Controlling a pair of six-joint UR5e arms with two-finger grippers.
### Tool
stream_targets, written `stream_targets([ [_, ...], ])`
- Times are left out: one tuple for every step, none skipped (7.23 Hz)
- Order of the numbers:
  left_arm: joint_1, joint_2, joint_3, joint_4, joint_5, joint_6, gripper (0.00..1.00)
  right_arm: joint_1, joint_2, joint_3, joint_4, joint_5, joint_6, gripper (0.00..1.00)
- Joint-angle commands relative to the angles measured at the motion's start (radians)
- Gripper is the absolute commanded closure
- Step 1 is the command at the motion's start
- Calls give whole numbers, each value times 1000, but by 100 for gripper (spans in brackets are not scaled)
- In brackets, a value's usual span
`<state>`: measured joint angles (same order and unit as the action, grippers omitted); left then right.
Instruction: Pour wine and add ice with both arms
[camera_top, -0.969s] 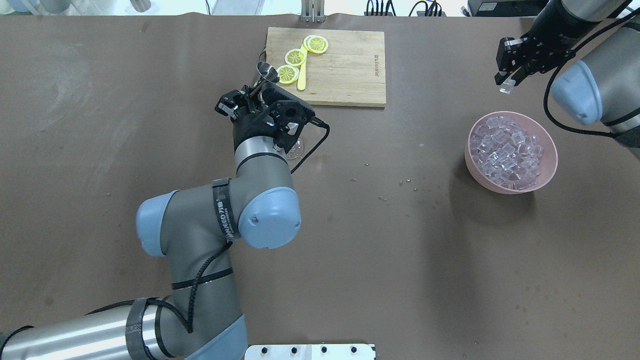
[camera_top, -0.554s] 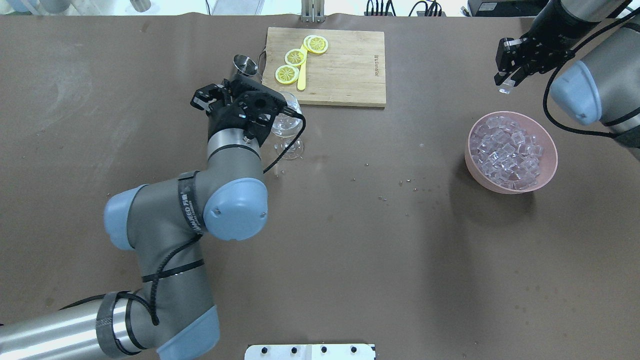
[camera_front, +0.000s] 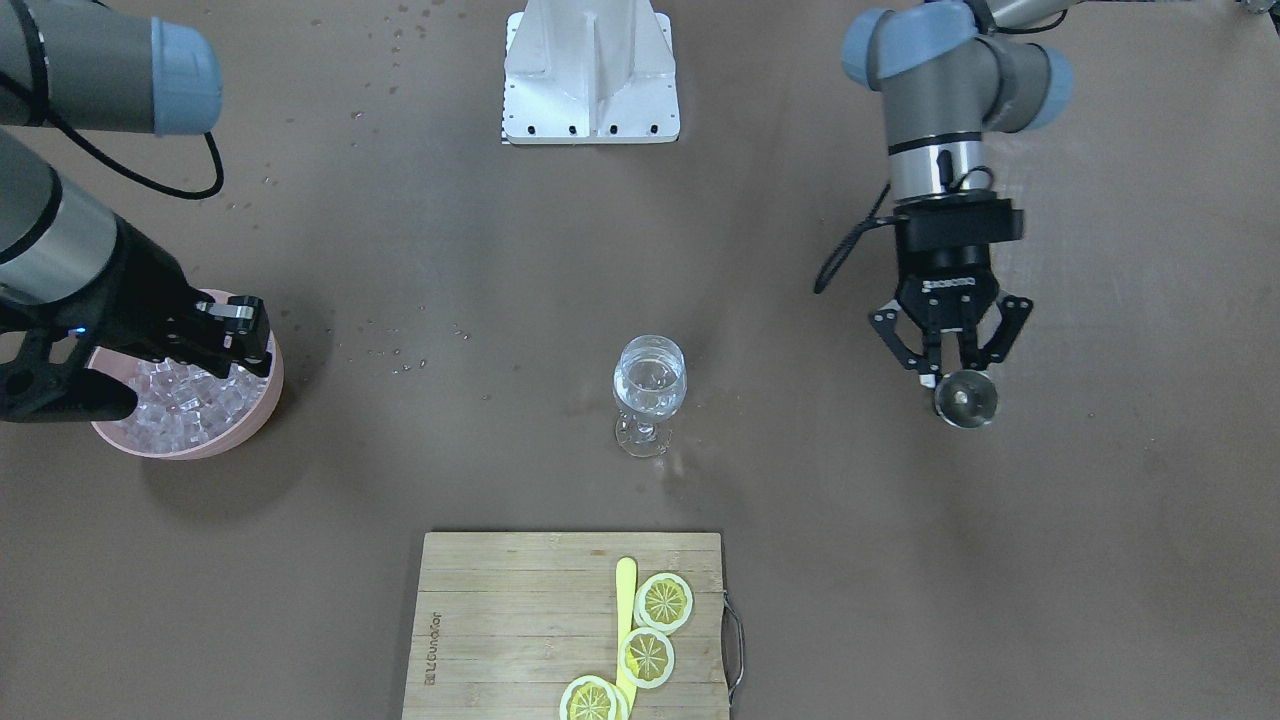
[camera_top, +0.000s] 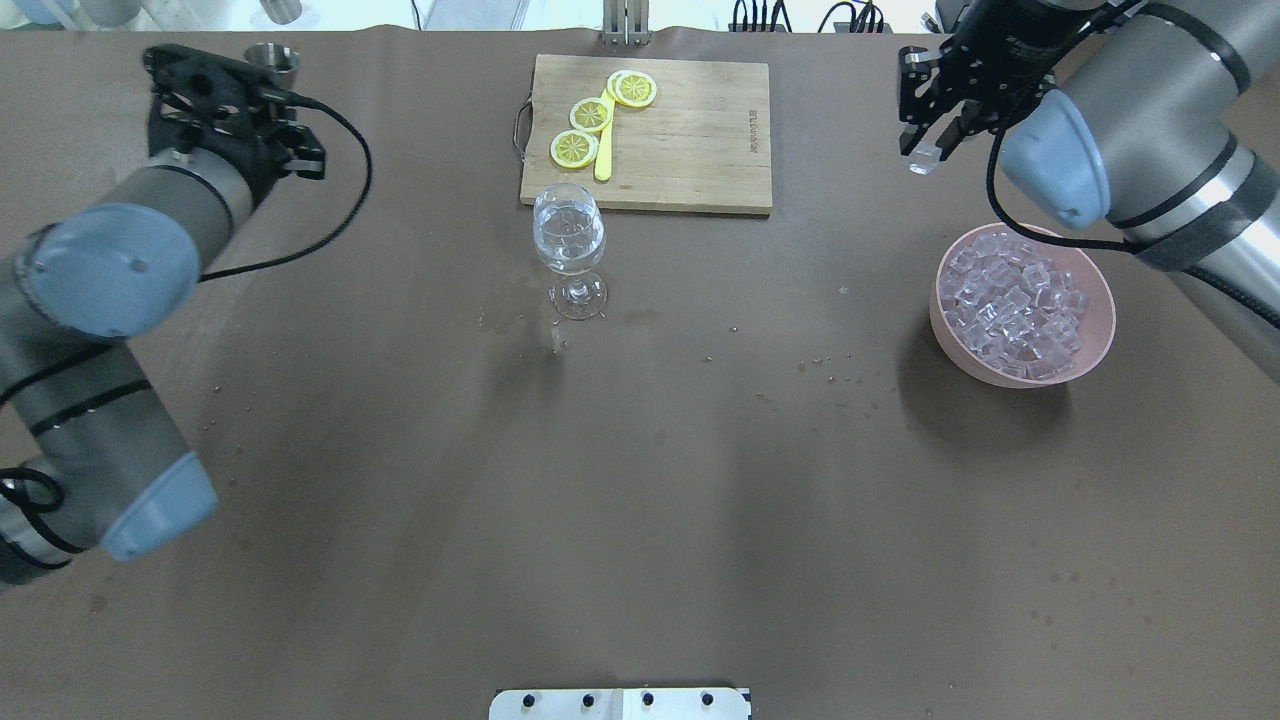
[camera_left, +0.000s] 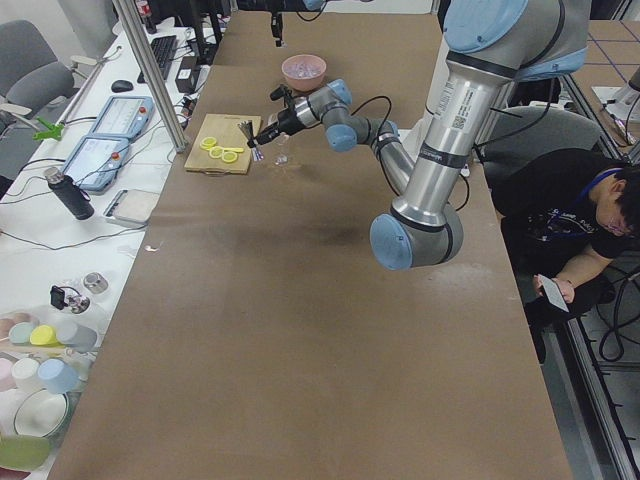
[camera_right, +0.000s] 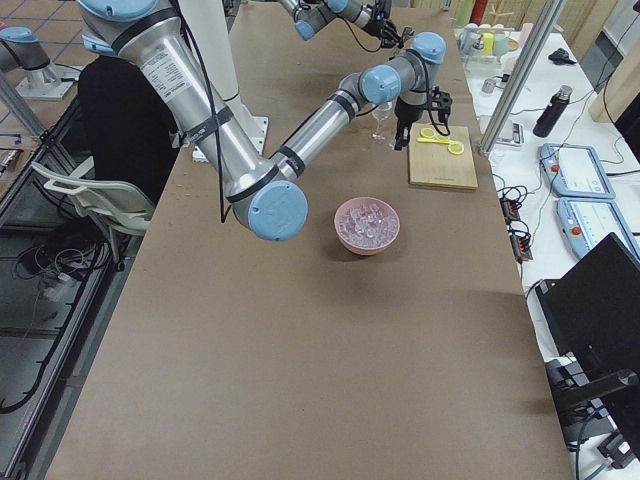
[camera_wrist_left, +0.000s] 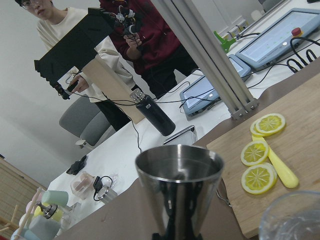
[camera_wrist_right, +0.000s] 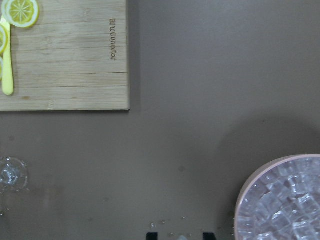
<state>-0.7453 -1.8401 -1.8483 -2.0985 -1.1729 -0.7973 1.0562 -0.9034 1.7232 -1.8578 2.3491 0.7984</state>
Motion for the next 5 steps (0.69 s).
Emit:
stream_targets([
  [-168,138,46,-177,-265,1,100,-109,107,-17,2,-46,192,100],
  [-208,174,91,-246,-295,3,100,-157,174,-61,6,-85,270,100],
  [-229,211,151,-390,-292,1,100,-195,233,-106,8,-97,333,100],
  [-242,243,206,-523,-284,-2,100,-232,304,-173,31,-128,404,100],
  [-258,257,269,-635,-243,-51,100,-257,378,-288,131,-158,482,100],
])
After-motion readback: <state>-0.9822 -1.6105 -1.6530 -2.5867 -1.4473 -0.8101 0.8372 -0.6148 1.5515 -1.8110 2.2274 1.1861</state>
